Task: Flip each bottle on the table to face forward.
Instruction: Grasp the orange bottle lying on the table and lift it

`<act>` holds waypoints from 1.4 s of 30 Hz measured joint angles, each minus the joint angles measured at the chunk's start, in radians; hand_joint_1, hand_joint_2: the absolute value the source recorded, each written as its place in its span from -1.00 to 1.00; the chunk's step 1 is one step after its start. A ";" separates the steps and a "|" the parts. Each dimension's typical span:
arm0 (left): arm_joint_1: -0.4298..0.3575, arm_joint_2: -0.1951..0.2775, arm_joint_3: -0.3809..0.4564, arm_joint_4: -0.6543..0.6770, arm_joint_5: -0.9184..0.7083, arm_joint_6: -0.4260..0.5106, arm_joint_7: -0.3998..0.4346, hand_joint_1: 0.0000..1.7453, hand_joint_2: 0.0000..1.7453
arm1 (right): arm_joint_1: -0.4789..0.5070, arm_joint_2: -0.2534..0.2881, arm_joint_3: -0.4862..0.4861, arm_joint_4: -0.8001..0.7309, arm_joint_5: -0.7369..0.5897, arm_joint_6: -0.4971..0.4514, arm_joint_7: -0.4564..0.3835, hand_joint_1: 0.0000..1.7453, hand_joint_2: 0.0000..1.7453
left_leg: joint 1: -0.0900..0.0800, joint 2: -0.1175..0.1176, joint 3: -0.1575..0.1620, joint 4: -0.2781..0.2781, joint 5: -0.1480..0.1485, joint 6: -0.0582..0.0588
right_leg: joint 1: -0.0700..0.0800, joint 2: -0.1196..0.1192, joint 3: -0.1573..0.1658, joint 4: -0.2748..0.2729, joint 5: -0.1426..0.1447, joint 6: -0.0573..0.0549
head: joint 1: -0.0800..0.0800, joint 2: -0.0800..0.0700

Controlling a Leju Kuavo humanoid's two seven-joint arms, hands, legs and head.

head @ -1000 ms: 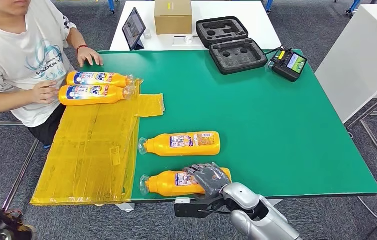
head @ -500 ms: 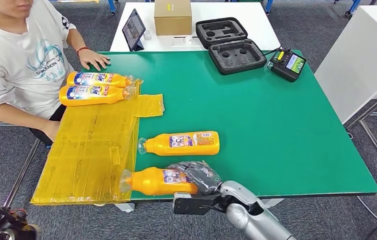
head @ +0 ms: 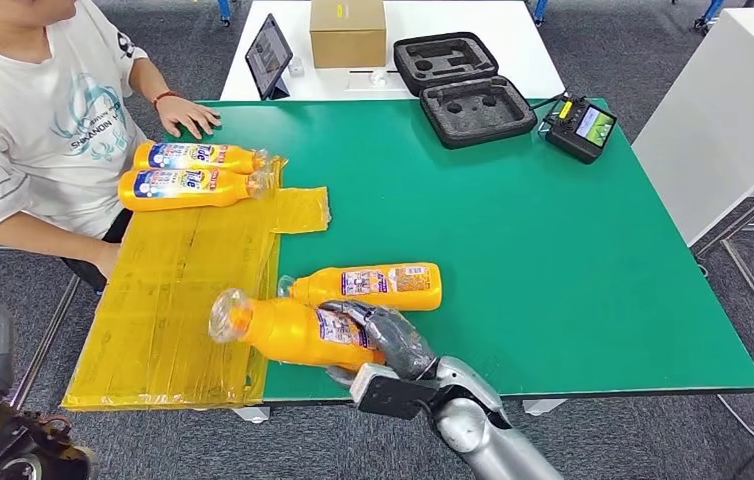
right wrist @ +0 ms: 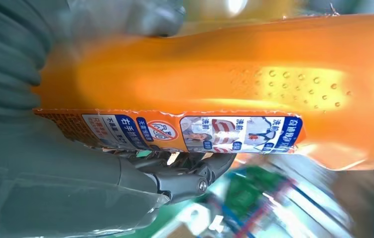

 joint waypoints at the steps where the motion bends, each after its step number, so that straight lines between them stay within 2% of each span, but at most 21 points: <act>1: 0.000 0.000 -0.001 0.003 0.023 -0.010 0.000 -1.00 1.00 | 0.002 0.011 -0.010 -0.008 -0.052 -0.002 -0.032 1.00 1.00 | 0.000 0.000 0.000 0.000 0.000 0.000 | 0.000 0.000 0.000 0.000 0.000 0.000 | 0.000 0.000; 5: -0.001 0.000 0.003 0.016 0.072 -0.066 0.000 -1.00 1.00 | 0.006 0.060 -0.054 -0.044 -0.215 -0.040 -0.097 1.00 1.00 | 0.000 0.000 0.000 0.000 0.000 0.000 | 0.000 0.000 -0.001 0.000 0.000 0.000 | 0.000 0.000; 11: -0.006 -0.006 0.023 0.038 0.103 -0.141 0.000 -1.00 1.00 | 0.033 0.108 -0.119 -0.080 -0.363 -0.144 -0.147 1.00 1.00 | 0.000 0.000 0.000 0.000 0.000 0.000 | 0.001 0.000 -0.001 0.000 0.000 0.000 | 0.000 0.000; 14: -0.010 -0.013 0.031 0.058 0.134 -0.222 0.000 -1.00 1.00 | 0.041 0.128 -0.153 -0.082 -0.460 -0.187 -0.152 1.00 1.00 | 0.000 0.000 0.000 0.000 0.000 0.000 | 0.000 0.000 -0.001 0.000 0.000 0.000 | 0.000 0.000; 18: -0.020 -0.013 -0.006 0.130 0.212 -0.359 0.007 -1.00 1.00 | 0.040 0.150 -0.202 -0.046 -0.539 -0.158 -0.153 1.00 1.00 | 0.000 0.000 -0.001 0.000 0.000 0.000 | 0.000 0.000 -0.001 0.000 0.000 0.000 | 0.000 0.000; 23: -0.040 0.015 -0.120 0.225 0.290 -0.520 0.072 -1.00 1.00 | 0.040 0.173 -0.248 0.011 -0.522 -0.149 -0.153 1.00 1.00 | 0.000 0.000 -0.001 0.000 0.000 0.000 | 0.000 0.000 -0.001 0.000 0.000 0.000 | 0.000 0.000; 29: -0.074 0.051 -0.279 0.296 0.299 -0.705 0.153 -1.00 1.00 | 0.013 0.194 -0.257 0.133 -0.480 -0.138 -0.153 1.00 1.00 | 0.000 0.000 -0.001 0.000 0.000 0.000 | 0.000 0.000 -0.001 0.000 0.000 0.000 | 0.000 0.000; 36: -0.126 0.073 -0.396 0.347 0.307 -0.779 0.201 -1.00 1.00 | -0.040 0.236 -0.198 0.290 -0.412 -0.135 -0.153 1.00 1.00 | 0.000 0.000 -0.001 0.000 0.000 0.000 | 0.000 0.000 -0.001 0.000 0.000 0.000 | 0.000 0.000; 42: -0.148 0.082 -0.427 0.380 0.323 -0.801 0.214 -1.00 1.00 | -0.065 0.249 -0.100 0.336 -0.293 -0.265 -0.154 1.00 1.00 | 0.000 0.000 -0.001 0.000 0.000 0.000 | 0.001 0.000 -0.001 0.000 0.000 0.000 | 0.000 0.000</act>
